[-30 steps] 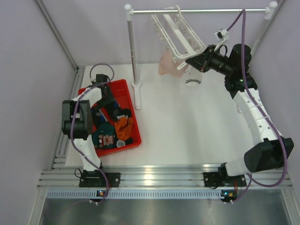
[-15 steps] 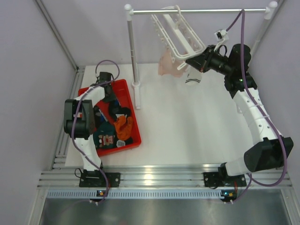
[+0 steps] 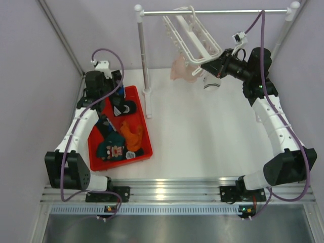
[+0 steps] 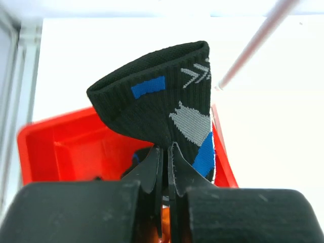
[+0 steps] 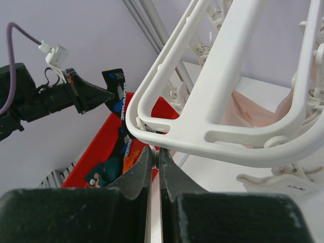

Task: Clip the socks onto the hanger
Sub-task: Pick up the sock from the bin, then clamp the sock onto the hanger.

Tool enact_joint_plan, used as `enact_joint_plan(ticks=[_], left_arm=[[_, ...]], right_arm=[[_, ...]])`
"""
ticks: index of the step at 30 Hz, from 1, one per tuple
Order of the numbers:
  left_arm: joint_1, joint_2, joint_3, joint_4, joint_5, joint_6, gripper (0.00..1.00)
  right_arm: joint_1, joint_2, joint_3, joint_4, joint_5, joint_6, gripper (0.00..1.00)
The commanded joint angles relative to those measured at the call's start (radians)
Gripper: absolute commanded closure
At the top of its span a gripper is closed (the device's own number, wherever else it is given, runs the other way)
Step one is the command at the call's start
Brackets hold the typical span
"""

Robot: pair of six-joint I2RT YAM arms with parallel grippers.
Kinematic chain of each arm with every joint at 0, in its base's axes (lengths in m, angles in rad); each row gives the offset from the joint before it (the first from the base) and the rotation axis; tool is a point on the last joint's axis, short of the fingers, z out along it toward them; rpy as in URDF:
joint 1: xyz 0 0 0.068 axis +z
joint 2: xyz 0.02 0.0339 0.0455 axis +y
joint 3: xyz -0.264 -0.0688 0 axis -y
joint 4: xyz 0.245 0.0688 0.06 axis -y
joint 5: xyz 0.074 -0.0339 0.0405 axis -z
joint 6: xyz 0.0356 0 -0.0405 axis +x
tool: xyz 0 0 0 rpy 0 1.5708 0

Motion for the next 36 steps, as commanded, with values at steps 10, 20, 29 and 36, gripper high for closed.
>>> enact_joint_plan(ticks=[10,20,29,36], left_arm=[[-0.007,-0.225,-0.063,0.168,0.716,0.559,1.0],[-0.257,-0.104,0.217,-0.316,0.95,1.185,1.0],[-0.395,0.128,0.453,-0.441,0.934,1.281,1.0],[-0.41,0.207,0.471,-0.397,0.942,1.296,1.0]], right_arm=[[-0.015,-0.006,0.041,0.1,-0.006,0.016,1.0],[-0.017,0.007,0.056,0.106,-0.014,0.024,1.0],[-0.017,0.007,0.069,0.099,-0.022,0.021,1.0],[-0.015,0.004,0.069,0.094,-0.035,0.013,1.0]])
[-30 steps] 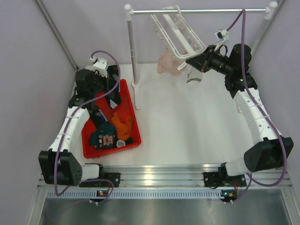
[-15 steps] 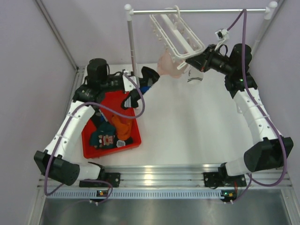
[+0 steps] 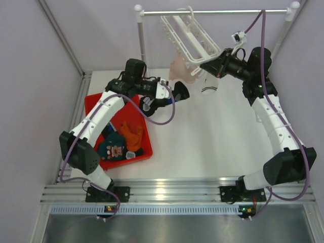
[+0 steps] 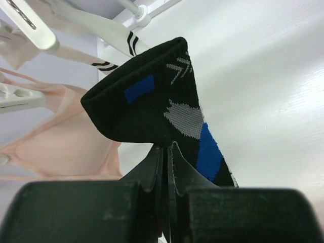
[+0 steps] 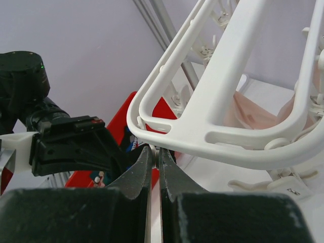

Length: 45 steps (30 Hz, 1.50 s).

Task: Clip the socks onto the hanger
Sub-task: Clamp the sock onto the hanger.

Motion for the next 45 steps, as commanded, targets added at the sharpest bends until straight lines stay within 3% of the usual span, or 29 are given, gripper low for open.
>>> enact_joint_plan(ticks=[1,19,45], left_arm=[[-0.013,0.009,0.044,0.025,0.047,0.03,1.0],[-0.034,0.094,0.094,0.22,0.035,-0.093,1.0],[-0.034,0.164,0.174,0.266,0.055,-0.139,1.0]], right_arm=[[-0.015,-0.003,0.066,0.066,0.001,-0.002,1.0],[-0.017,0.004,0.066,0.061,-0.01,-0.013,1.0],[-0.017,0.017,0.066,0.055,-0.039,-0.055,1.0]])
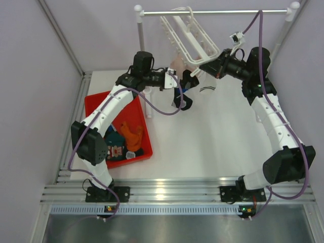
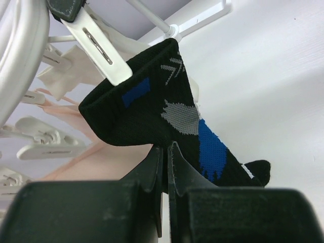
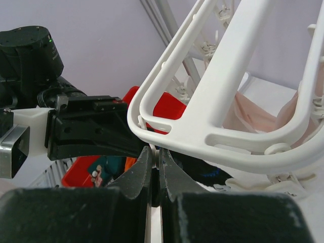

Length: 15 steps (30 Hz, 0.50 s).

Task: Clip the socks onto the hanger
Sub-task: Clamp the sock onto the hanger.

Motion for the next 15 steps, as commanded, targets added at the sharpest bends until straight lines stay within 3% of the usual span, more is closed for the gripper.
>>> enact_joint_plan(ticks=[1,15], left_arm=[[-0.004,-0.001,0.055,0.056,0.056,-0.008,1.0],[-0.035,-0.001,0.089,0.056,0.067,-0.008,1.0]], right_arm=[[-0.015,0.004,0.066,0.051,-0.004,-0.034,1.0],[-0.014,0.004,0.072,0.048,0.006,-0.067,1.0]])
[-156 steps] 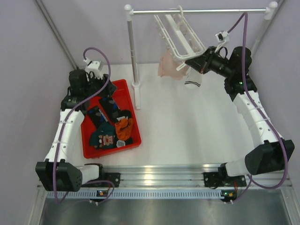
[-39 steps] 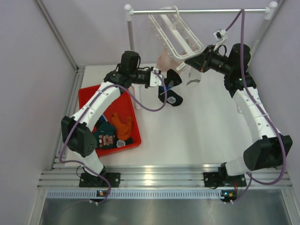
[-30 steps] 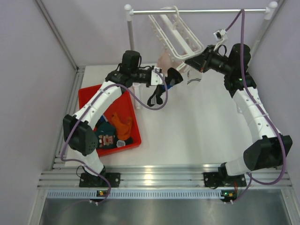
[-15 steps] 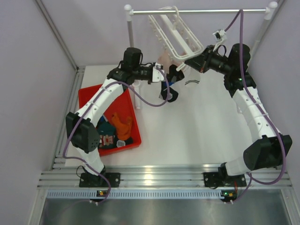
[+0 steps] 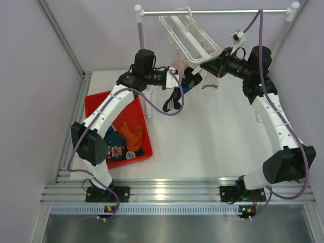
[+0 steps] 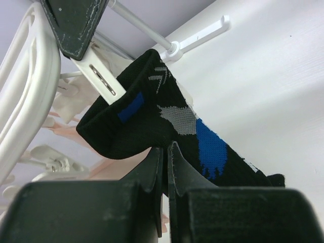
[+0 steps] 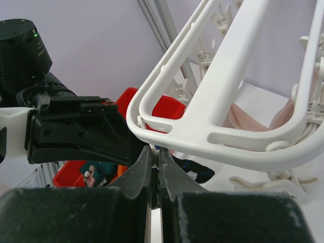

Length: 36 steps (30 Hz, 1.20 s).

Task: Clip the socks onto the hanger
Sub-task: Clamp the sock onto the hanger.

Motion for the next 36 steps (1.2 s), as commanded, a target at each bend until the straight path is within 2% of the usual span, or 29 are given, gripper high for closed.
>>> enact_joint_plan(ticks=[1,5,6,7,9,11,13,18,19,22,24,25,27,31,32,36], left_arm=[[-0.015,-0.003,0.045,0.055,0.042,0.009,1.0],[-0.021,-0.005,0.039,0.083,0.027,-0.01,1.0],[-0.023,-0.005,0.039,0.084,0.027,-0.014,1.0],[-0.024,-0.005,0.039,0.089,0.022,-0.016,1.0],[-0.027,-0.005,0.036,0.092,0.019,-0.017,1.0],[-0.029,-0.008,0.027,0.101,0.013,-0.022,1.0],[-0.035,-0.008,0.015,0.112,0.004,-0.027,1.0],[-0.057,-0.032,-0.057,0.26,-0.061,-0.089,0.98],[-0.058,-0.04,-0.085,0.282,-0.064,-0.124,0.89],[-0.061,-0.054,-0.122,0.324,-0.082,-0.16,0.73],[-0.061,-0.063,-0.143,0.379,-0.104,-0.204,0.67],[-0.061,-0.067,-0.175,0.402,-0.133,-0.255,0.59],[-0.06,-0.095,-0.221,0.481,-0.162,-0.319,0.56],[-0.05,-0.171,-0.406,0.783,-0.313,-0.557,0.49],[-0.047,-0.178,-0.431,0.825,-0.343,-0.598,0.45],[-0.04,-0.156,-0.455,0.916,-0.475,-0.711,0.41]], right_arm=[[-0.012,0.0,0.054,0.053,0.005,-0.026,1.0],[-0.01,0.001,0.057,0.021,-0.004,-0.034,0.99],[-0.01,0.003,0.06,0.015,-0.013,-0.034,0.94],[-0.01,0.001,0.063,0.009,-0.014,-0.034,0.79],[-0.01,0.001,0.061,0.01,-0.014,-0.032,0.63],[-0.01,-0.002,0.057,0.01,-0.014,-0.031,0.5],[-0.01,0.001,0.057,0.01,-0.012,-0.026,0.46],[-0.01,0.003,0.057,0.027,-0.006,-0.011,0.47],[-0.013,0.004,0.055,0.032,-0.003,-0.002,0.49],[-0.021,0.009,0.057,0.044,-0.003,0.021,0.55],[-0.033,0.011,0.057,0.081,-0.001,0.035,0.57],[-0.039,0.015,0.06,0.085,-0.004,0.052,0.57],[-0.052,0.024,0.069,0.093,-0.007,0.064,0.57],[-0.07,0.031,0.077,0.104,-0.01,0.08,0.57],[-0.075,0.031,0.077,0.104,-0.012,0.081,0.57],[-0.082,0.035,0.081,0.105,-0.015,0.077,0.57]])
